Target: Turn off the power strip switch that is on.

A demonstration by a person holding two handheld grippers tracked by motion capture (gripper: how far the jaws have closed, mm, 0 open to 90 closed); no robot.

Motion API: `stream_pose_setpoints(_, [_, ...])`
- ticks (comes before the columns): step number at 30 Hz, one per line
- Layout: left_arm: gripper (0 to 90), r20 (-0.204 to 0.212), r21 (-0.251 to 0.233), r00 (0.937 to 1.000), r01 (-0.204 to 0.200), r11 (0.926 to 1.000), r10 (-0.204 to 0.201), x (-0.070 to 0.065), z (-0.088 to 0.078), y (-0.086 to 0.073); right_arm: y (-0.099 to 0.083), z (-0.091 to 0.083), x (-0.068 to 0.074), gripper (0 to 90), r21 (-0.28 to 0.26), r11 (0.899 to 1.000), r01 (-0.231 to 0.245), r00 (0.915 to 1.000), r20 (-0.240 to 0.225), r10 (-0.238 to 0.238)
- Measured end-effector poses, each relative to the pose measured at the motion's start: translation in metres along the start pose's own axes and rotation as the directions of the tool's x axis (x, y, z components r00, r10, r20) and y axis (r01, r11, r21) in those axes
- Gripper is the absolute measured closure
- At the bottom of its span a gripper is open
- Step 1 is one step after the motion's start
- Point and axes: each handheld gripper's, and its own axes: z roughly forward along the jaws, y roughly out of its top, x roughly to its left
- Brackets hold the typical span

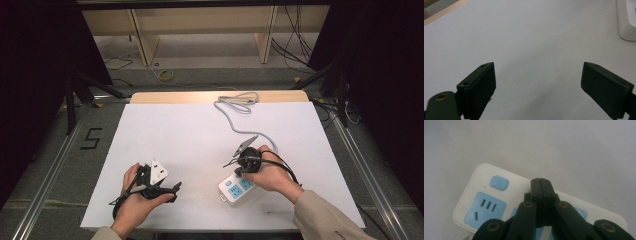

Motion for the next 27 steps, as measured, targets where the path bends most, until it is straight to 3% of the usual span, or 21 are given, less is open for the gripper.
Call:
stream_pose_setpoints(9, [12.3,0.0,0.0,1.0,-0.002,1.0,0.002,0.0,0.0,0.0,-0.001,-0.001,0.0,90.0,-0.006,1.0,-0.001,1.0,0.003,0.001])
stream_pose_setpoints(10, [12.3,0.001,-0.001,1.0,-0.001,1.0,0.001,0.0,0.0,0.0,0.0,-0.003,-0.001,90.0,-0.033,0.999,-0.001,1.0,-0.002,0.001])
stream_pose_setpoints(16, [12.3,0.002,-0.001,1.0,-0.003,1.0,0.003,0.0,0.0,0.0,0.0,-0.007,0.001,90.0,-0.039,0.999,0.005,1.0,-0.004,-0.005])
stream_pose_setpoints(27, [12.3,0.002,0.0,1.0,0.001,1.0,-0.001,0.0,0.0,0.0,-0.008,-0.022,-0.008,90.0,-0.121,0.993,-0.018,0.9998,-0.006,0.017])
